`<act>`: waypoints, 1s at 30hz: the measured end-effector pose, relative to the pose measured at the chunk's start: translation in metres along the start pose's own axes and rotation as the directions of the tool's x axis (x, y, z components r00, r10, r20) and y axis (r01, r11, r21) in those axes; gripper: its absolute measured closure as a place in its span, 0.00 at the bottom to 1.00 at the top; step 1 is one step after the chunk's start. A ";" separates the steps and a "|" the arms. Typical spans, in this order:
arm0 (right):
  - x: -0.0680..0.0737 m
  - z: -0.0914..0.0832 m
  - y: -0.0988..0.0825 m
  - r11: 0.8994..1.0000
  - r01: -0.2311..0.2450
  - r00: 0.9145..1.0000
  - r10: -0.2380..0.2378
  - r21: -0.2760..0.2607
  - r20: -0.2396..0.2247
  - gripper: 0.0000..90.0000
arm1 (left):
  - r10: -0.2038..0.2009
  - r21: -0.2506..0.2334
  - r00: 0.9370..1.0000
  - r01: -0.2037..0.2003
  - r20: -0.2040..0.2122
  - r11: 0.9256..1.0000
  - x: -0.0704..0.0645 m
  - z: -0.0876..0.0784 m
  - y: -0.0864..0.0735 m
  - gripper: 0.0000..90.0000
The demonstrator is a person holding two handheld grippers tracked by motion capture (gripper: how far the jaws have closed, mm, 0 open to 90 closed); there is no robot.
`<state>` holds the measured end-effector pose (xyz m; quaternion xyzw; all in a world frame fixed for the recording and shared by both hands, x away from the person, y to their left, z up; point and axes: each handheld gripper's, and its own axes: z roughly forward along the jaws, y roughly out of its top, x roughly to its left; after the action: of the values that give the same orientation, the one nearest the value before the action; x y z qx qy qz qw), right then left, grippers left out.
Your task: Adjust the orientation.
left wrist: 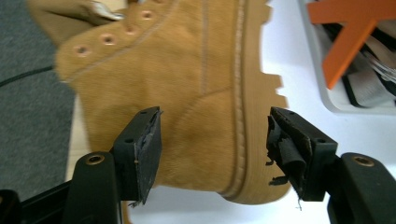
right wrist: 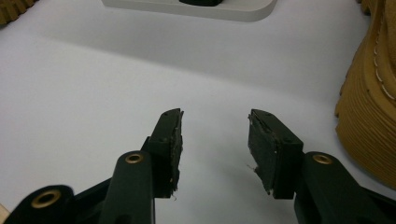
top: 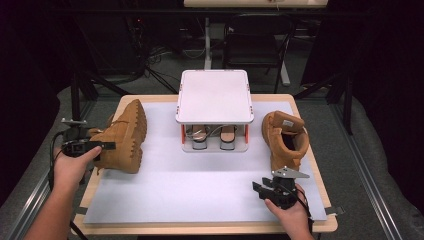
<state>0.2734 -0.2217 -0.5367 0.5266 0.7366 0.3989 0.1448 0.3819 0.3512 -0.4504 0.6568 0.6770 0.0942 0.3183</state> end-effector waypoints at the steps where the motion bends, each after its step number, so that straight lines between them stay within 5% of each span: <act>1: 0.000 0.000 0.000 1.000 -0.001 1.000 0.001 0.000 -0.001 0.61 | -0.004 0.004 1.000 0.004 -0.006 1.000 0.001 0.000 0.001 0.39; 21: 0.000 0.000 0.000 1.000 0.004 1.000 -0.004 -0.001 -0.005 0.61 | -0.063 0.074 0.992 0.072 -0.111 0.995 0.019 0.011 0.023 0.36; 30: 0.000 0.000 -0.001 1.000 0.006 1.000 -0.006 0.003 -0.006 0.61 | -0.092 0.111 0.990 0.104 -0.104 0.988 0.027 0.020 0.023 0.35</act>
<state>0.2732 -0.2218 -0.5373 0.5233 0.7392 0.3991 0.1430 0.4139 0.3741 -0.4616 0.6347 0.7278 0.0711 0.2499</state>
